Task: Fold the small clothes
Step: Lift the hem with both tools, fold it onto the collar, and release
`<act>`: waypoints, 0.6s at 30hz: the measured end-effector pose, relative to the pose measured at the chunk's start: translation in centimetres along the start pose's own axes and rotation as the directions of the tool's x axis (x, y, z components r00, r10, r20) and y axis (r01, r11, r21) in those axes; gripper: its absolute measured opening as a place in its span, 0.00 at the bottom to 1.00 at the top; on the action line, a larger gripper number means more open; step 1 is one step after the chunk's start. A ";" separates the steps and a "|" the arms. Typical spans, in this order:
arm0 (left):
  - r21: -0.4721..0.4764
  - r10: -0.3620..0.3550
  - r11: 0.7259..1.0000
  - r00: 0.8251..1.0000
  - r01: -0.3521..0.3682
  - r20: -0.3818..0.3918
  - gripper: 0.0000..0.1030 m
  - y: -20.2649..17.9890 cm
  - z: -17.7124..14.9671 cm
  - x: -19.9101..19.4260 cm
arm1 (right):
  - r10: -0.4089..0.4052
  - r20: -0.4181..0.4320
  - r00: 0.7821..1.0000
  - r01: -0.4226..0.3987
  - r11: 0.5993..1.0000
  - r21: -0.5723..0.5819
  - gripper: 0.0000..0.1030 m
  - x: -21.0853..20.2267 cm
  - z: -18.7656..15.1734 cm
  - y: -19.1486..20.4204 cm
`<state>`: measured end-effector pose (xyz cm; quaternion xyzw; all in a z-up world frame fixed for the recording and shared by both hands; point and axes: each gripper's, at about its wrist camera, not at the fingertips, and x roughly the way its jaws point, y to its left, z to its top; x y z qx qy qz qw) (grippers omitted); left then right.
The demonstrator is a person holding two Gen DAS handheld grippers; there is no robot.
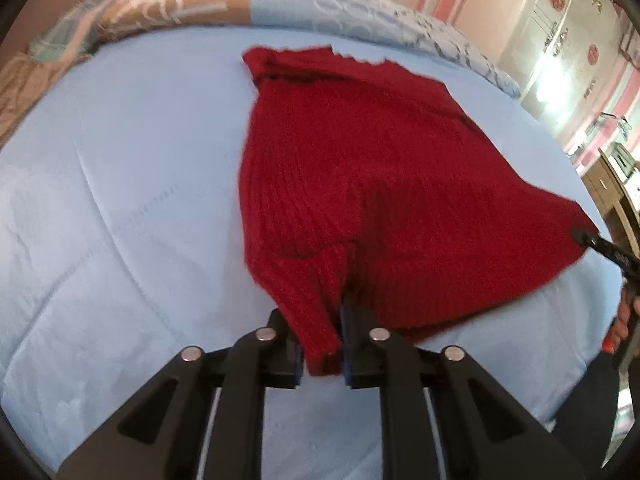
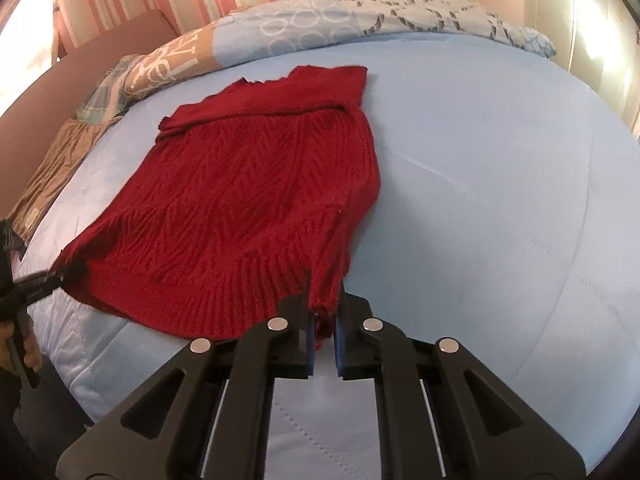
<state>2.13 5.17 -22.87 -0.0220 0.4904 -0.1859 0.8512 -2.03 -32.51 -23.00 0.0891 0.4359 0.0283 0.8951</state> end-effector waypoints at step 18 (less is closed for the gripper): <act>-0.316 -0.315 0.906 0.947 0.281 -0.062 0.10 6.1 -0.6 1.7 | -0.057 -0.031 0.998 0.056 0.997 -0.052 0.07 0.5 -1.0 0.7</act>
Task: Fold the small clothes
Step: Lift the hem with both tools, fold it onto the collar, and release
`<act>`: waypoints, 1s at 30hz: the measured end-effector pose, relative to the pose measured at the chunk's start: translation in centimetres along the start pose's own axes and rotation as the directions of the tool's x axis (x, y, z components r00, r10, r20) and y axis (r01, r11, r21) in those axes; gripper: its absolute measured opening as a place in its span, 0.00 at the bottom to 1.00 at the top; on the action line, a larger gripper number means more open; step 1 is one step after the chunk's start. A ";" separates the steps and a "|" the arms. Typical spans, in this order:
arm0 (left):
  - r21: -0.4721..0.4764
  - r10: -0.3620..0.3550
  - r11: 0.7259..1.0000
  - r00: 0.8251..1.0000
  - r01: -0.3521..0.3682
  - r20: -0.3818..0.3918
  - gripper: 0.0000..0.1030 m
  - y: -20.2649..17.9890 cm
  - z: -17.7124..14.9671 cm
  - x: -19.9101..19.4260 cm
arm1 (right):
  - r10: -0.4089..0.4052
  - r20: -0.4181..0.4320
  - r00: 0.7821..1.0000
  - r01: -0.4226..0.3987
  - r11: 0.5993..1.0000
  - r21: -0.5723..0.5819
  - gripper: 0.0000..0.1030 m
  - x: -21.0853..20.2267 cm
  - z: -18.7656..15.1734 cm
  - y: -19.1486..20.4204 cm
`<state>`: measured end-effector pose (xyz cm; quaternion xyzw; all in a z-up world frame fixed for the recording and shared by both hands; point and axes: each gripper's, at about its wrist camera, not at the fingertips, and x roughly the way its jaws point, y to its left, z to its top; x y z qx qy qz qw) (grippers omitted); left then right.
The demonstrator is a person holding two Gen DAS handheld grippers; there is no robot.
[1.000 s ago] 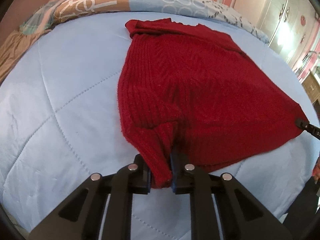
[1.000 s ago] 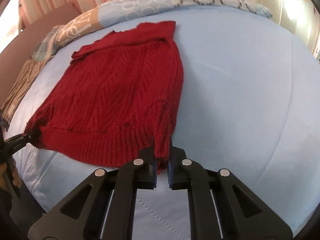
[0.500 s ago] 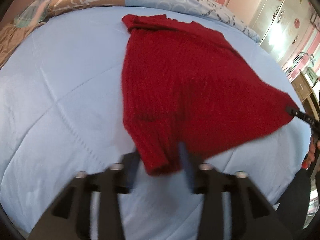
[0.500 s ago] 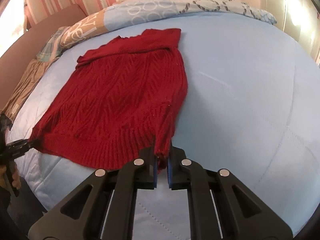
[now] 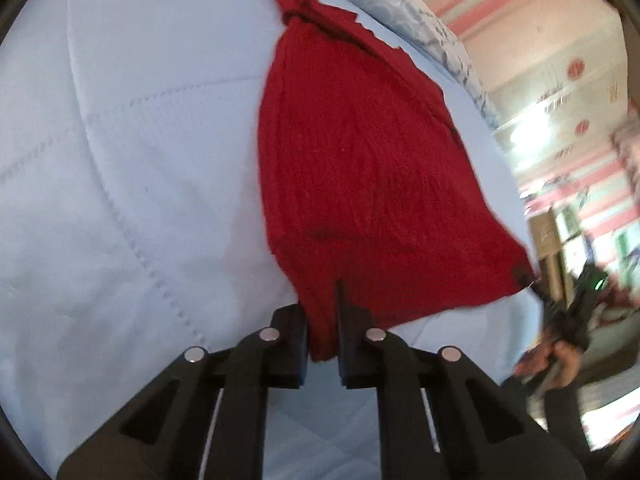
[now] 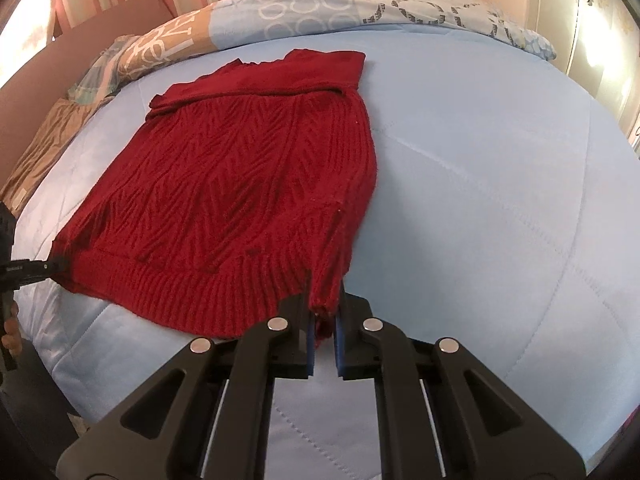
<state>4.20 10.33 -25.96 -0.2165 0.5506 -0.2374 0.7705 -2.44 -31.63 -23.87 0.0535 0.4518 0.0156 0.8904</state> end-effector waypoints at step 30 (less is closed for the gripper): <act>0.281 0.261 0.788 0.711 -0.548 0.653 0.09 -11.7 17.0 -0.8 | -0.073 0.391 0.917 0.101 0.994 -0.052 0.07 4.4 18.3 -1.6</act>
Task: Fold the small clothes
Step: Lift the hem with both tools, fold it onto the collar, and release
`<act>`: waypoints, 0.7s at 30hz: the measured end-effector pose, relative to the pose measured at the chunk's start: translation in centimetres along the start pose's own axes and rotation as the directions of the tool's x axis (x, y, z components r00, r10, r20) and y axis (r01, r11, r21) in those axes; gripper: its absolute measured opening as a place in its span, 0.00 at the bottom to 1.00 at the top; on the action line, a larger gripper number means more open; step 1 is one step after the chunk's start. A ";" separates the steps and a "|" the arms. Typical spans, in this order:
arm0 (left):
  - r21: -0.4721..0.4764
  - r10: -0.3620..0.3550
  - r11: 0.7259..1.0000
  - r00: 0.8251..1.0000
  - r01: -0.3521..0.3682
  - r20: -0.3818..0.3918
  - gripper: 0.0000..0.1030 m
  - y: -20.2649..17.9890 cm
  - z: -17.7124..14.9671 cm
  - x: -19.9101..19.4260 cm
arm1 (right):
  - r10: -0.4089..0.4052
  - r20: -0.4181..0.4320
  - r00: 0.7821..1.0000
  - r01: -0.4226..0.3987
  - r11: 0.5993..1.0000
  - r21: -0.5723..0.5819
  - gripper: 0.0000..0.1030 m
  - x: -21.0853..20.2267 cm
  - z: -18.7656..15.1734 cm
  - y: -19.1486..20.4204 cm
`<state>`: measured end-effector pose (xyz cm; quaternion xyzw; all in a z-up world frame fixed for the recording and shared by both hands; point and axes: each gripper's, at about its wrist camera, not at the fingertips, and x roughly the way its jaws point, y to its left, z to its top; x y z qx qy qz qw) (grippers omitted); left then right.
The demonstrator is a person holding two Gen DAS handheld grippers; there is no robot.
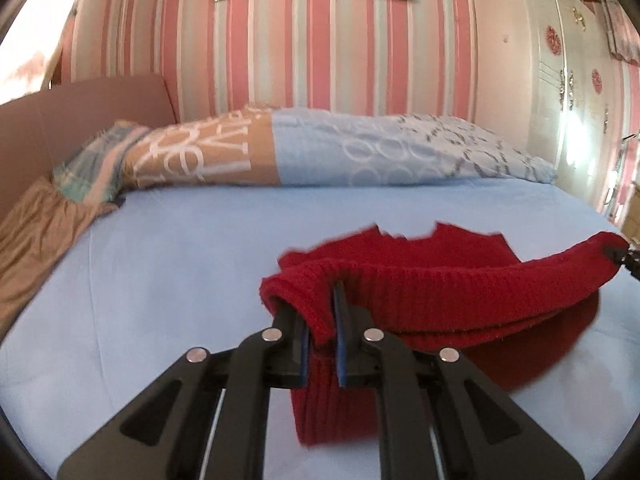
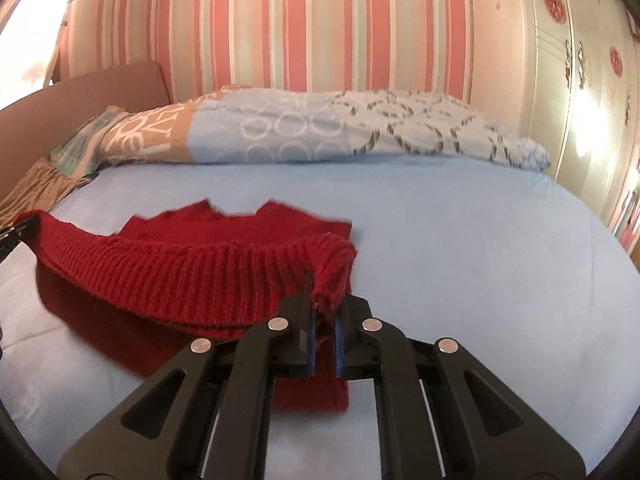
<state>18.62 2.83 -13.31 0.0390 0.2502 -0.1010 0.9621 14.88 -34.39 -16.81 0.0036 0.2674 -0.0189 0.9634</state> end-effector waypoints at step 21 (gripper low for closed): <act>0.186 0.068 0.982 0.987 -0.040 -0.147 0.10 0.0 1.5 21.3 | -0.042 -0.163 0.986 0.040 0.999 -0.017 0.07 20.0 2.4 -0.8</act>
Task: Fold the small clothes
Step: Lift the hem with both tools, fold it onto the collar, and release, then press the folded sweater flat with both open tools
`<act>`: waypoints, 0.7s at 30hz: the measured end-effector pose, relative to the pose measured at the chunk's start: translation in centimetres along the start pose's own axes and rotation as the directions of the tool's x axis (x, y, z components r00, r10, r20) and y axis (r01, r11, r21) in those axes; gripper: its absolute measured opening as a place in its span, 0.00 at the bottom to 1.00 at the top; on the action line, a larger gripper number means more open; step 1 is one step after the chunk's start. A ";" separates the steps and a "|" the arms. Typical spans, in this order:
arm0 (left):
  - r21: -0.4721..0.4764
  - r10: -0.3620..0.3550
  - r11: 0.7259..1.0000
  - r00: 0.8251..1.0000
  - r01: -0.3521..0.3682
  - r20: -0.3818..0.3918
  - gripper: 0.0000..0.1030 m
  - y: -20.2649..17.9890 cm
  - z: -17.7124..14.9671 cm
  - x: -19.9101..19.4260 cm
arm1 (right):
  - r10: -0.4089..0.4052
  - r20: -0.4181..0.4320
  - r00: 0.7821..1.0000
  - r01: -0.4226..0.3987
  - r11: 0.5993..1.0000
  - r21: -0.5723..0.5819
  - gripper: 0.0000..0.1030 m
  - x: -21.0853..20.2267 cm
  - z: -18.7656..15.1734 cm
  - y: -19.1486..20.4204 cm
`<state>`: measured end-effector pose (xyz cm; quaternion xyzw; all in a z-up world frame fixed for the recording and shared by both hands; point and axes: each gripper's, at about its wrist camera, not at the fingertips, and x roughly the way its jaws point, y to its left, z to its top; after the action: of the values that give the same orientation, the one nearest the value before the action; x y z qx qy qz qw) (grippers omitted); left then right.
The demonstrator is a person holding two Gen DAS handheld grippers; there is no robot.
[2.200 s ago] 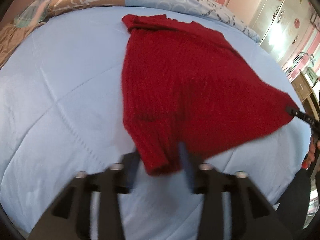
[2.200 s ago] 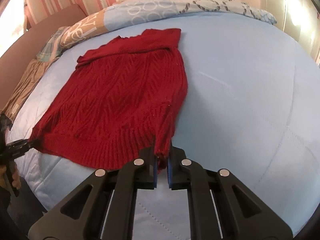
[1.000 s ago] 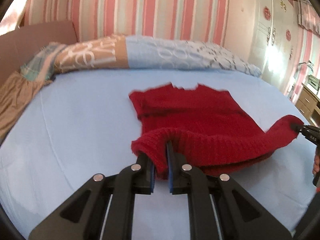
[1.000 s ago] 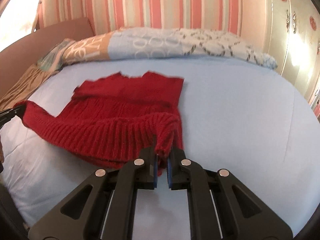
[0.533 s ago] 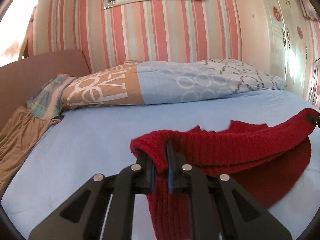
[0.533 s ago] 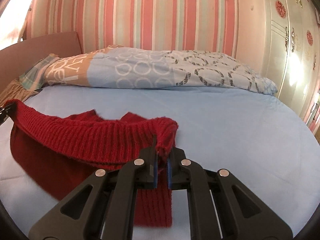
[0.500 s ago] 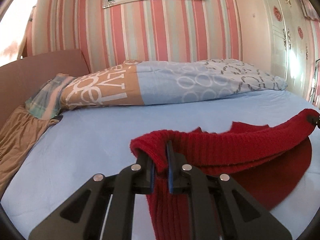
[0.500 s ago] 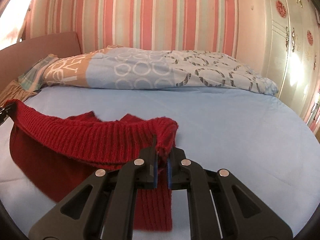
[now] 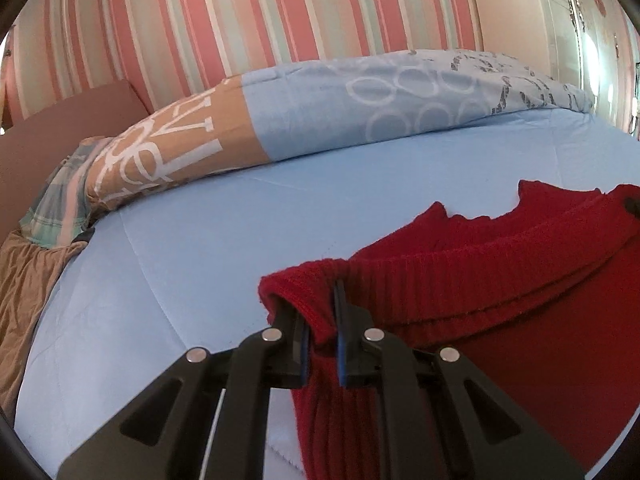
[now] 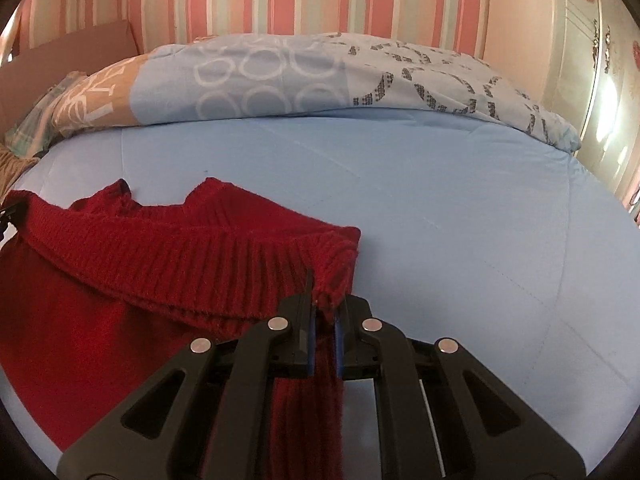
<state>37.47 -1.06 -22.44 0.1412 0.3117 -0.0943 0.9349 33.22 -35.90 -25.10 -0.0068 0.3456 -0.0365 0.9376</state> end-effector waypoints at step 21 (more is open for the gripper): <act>0.045 -0.151 0.987 0.988 0.152 -0.017 0.75 0.1 0.9 -4.0 | 0.207 0.041 0.977 -0.202 0.973 -0.110 0.61 -4.6 1.0 1.8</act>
<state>34.90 -0.90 -19.29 0.1394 0.3256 -0.1714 0.9193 30.50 -33.78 -21.44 -0.0215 0.3214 0.0787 0.9434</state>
